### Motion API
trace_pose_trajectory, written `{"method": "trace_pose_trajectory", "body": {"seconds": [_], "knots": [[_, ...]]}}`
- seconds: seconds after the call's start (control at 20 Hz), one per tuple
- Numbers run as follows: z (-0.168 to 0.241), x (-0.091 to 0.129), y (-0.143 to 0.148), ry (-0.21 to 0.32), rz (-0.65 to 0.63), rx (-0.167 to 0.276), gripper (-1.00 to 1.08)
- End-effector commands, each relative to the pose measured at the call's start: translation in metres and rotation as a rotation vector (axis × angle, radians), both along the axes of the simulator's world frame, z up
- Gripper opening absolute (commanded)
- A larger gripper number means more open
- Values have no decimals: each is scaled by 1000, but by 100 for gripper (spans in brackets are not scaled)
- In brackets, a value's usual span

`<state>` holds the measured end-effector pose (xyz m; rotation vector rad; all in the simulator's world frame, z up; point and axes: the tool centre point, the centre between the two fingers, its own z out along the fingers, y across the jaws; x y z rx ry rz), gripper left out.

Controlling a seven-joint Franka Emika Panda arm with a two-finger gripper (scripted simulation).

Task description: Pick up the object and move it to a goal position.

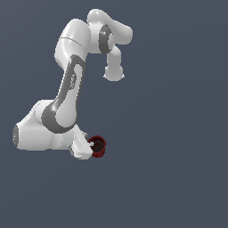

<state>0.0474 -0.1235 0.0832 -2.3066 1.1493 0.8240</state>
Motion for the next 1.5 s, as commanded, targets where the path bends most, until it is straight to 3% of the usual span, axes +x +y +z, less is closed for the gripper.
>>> {"method": "trace_pose_trajectory", "body": {"seconds": [0.0, 0.35, 0.4, 1.45], "knots": [[-4, -2, 4, 0, 0, 0, 28], [-11, -5, 9, 1, -1, 1, 28], [-11, -5, 9, 1, -1, 1, -100], [11, -6, 23, 0, 0, 1, -100]]}}
